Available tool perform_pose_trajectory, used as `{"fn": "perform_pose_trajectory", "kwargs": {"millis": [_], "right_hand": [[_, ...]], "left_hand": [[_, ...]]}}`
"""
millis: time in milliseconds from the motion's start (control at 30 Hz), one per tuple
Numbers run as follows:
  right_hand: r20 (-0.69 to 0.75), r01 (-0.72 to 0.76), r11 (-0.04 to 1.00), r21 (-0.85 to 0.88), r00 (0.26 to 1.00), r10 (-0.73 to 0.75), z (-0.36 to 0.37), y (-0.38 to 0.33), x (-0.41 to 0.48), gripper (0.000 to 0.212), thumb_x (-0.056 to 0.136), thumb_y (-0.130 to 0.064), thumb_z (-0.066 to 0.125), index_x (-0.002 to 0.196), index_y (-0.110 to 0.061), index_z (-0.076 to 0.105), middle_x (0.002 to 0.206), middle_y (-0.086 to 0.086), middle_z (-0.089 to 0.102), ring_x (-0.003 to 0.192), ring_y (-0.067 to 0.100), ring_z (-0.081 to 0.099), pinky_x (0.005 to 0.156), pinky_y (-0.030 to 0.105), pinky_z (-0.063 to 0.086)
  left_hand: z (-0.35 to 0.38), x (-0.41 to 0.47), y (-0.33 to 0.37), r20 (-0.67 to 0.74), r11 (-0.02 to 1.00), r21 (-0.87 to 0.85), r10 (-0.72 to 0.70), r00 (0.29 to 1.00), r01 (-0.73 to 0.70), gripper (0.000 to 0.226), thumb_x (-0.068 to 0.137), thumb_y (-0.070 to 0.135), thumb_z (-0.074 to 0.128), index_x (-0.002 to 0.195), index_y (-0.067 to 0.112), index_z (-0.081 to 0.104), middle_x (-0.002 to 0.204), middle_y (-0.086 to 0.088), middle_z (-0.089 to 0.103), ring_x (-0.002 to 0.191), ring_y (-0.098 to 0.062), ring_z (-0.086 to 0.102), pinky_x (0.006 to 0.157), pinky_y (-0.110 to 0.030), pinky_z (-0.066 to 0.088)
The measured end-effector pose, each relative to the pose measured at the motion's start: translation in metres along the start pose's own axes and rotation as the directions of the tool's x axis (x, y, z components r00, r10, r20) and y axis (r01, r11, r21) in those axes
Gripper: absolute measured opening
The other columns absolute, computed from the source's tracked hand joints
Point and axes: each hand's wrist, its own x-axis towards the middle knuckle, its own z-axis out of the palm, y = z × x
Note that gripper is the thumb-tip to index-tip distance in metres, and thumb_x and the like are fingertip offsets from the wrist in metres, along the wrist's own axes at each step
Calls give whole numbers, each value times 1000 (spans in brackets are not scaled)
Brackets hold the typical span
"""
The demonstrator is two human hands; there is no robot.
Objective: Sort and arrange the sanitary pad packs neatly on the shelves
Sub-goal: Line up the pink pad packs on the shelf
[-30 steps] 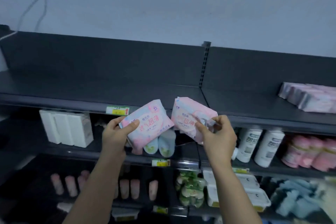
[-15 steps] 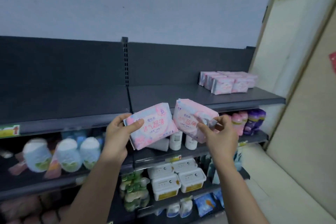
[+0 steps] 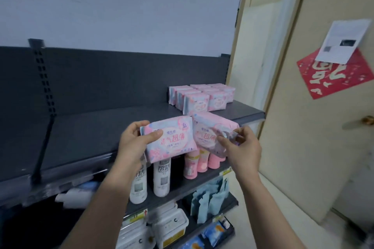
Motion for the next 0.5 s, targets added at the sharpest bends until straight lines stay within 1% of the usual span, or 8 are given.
{"fn": "perform_pose_trajectory", "kwargs": {"millis": [67,167,333,433,500], "right_hand": [[-13,-8,1000,-1,1000,8,5,12,29,34,69,-21,84,74,-17,51,73,-6,61,71,16,56,69,32,47],[-18,-13,1000,-6,1000,12,11,28,68,37,70,-19,84,71,-21,47,74,-6,61,71,15,56,67,31,46],[-15,-23,999,-25,1000,23,15,55,120,34,71,-19,83,75,-16,50,77,-5,63,72,18,57,68,38,52],[-6,-19,1000,-21,1000,19,18,70,148,36,70,-18,83,73,-18,48,75,-6,62,71,16,56,68,35,49],[9,-29,1000,-9,1000,29,19,80,167,38,71,-18,84,70,-22,46,75,-6,61,73,15,57,68,32,48]], "left_hand": [[21,25,-5,17,1000,16,2,1000,-3,35,76,-7,73,102,10,59,101,-6,68,77,-18,69,55,-29,59],[50,61,-14,41,999,42,17,999,-18,34,74,-7,75,97,14,60,102,-7,69,80,-19,69,64,-35,59],[90,103,-32,91,997,72,11,996,-17,36,74,-6,75,101,12,59,103,-6,68,85,-19,70,60,-32,60],[110,123,-45,96,995,94,21,995,-30,36,75,-7,74,103,9,59,104,-7,67,85,-17,69,56,-27,58],[123,135,-54,89,994,105,23,996,-33,37,75,-7,74,104,9,58,108,-8,67,88,-17,68,59,-27,60]]}}
